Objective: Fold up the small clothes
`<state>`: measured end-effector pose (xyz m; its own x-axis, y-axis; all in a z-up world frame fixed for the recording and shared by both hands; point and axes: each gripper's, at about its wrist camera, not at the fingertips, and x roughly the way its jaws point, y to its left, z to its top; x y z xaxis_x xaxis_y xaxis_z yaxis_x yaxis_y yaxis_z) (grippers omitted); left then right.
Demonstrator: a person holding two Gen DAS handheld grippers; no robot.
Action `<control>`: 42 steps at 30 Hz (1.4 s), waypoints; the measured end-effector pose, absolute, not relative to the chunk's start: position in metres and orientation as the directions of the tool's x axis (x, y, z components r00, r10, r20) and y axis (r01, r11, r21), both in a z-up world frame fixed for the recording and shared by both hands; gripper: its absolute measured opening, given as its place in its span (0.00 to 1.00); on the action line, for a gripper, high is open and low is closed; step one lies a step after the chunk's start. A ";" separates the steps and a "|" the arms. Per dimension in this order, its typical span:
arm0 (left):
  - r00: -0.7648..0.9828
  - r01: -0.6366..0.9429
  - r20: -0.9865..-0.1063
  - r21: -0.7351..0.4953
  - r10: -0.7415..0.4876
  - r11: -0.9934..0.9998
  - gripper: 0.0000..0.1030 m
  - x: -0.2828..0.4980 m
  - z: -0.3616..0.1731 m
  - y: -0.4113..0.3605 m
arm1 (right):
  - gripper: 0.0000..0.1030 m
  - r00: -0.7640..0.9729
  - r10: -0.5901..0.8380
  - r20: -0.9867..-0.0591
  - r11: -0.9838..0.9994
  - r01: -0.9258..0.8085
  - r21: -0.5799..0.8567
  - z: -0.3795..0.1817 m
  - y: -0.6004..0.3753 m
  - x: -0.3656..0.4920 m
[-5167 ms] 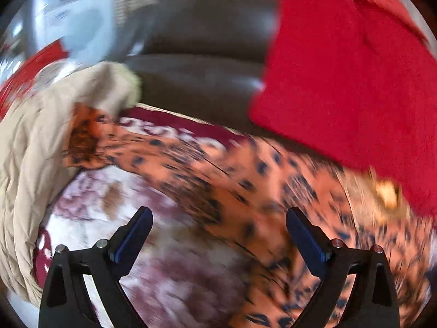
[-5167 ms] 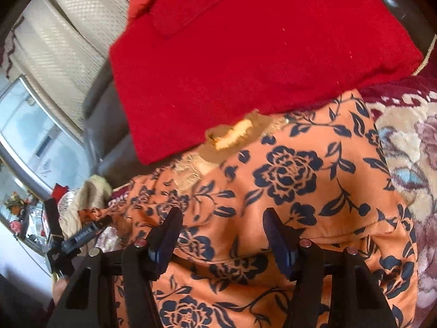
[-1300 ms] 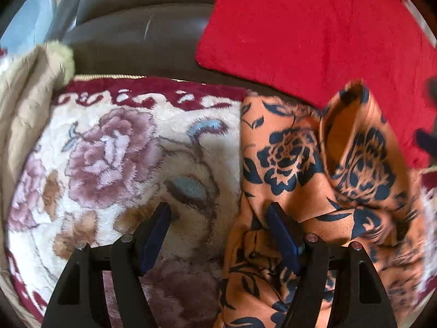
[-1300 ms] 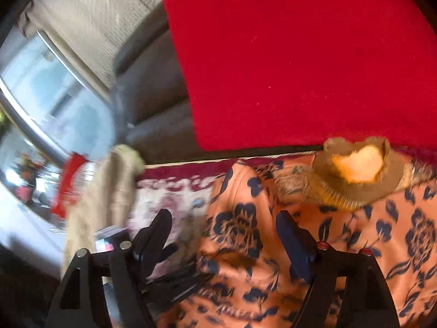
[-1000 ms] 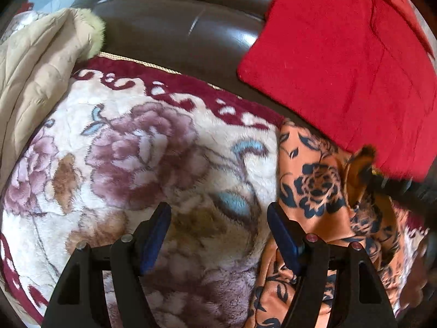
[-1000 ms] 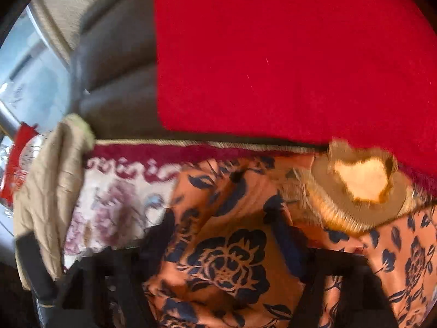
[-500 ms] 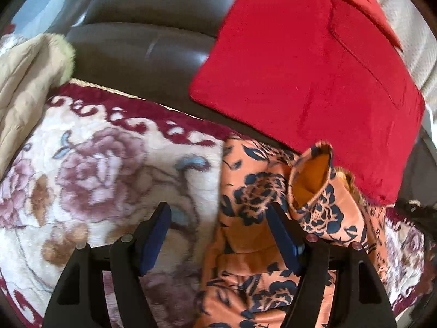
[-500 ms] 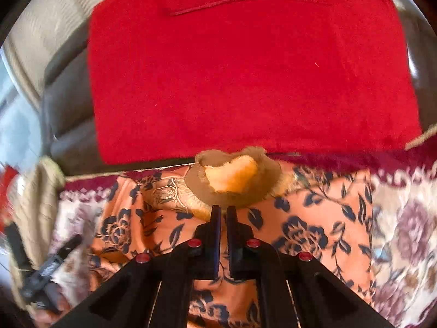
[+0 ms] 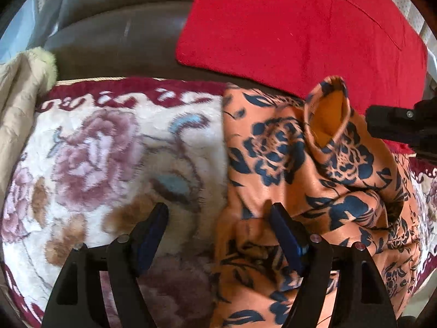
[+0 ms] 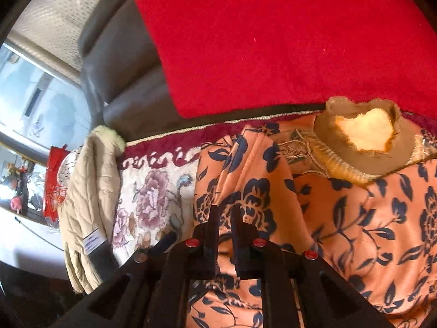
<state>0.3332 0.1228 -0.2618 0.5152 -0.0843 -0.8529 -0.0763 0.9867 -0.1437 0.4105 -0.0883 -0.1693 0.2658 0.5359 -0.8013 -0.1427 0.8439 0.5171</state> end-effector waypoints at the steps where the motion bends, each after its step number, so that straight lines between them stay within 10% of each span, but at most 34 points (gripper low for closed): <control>1: 0.515 -0.088 -0.853 -0.148 -0.082 0.985 0.75 0.332 -0.261 0.129 | 0.11 0.282 0.535 -0.796 0.844 -0.135 0.519 -0.173 -0.093 0.411; 7: 0.561 -0.161 -0.824 -0.205 -0.082 0.965 0.75 0.330 -0.248 0.172 | 0.16 0.596 0.570 -0.566 0.788 -0.199 0.583 -0.146 -0.128 0.382; 10: 0.572 -0.173 -0.815 -0.228 -0.090 0.958 0.75 0.328 -0.245 0.179 | 0.94 0.635 0.544 -0.548 0.799 -0.193 0.570 -0.146 -0.135 0.375; 12: 0.574 -0.172 -0.813 -0.237 -0.098 0.956 0.75 0.326 -0.244 0.181 | 0.96 0.653 0.551 -0.519 0.771 -0.161 0.616 -0.148 -0.138 0.370; 24: 0.579 -0.203 -0.808 -0.271 -0.108 0.941 0.75 0.325 -0.247 0.199 | 0.94 0.408 0.283 -0.868 0.958 -0.169 0.233 -0.188 -0.035 0.397; 28: 0.579 -0.221 -0.809 -0.273 -0.099 0.936 0.75 0.324 -0.247 0.204 | 0.41 0.304 0.324 -0.896 0.944 -0.045 0.326 -0.234 -0.052 0.405; 32: 0.584 -0.226 -0.807 -0.271 -0.093 0.936 0.75 0.324 -0.247 0.205 | 0.21 0.311 0.443 -0.841 0.890 -0.037 0.455 -0.243 -0.081 0.399; 42: 0.627 -0.100 -0.760 -0.294 -0.169 0.950 0.75 0.326 -0.236 0.171 | 0.10 0.463 0.472 -0.750 0.836 0.036 0.548 -0.224 -0.162 0.375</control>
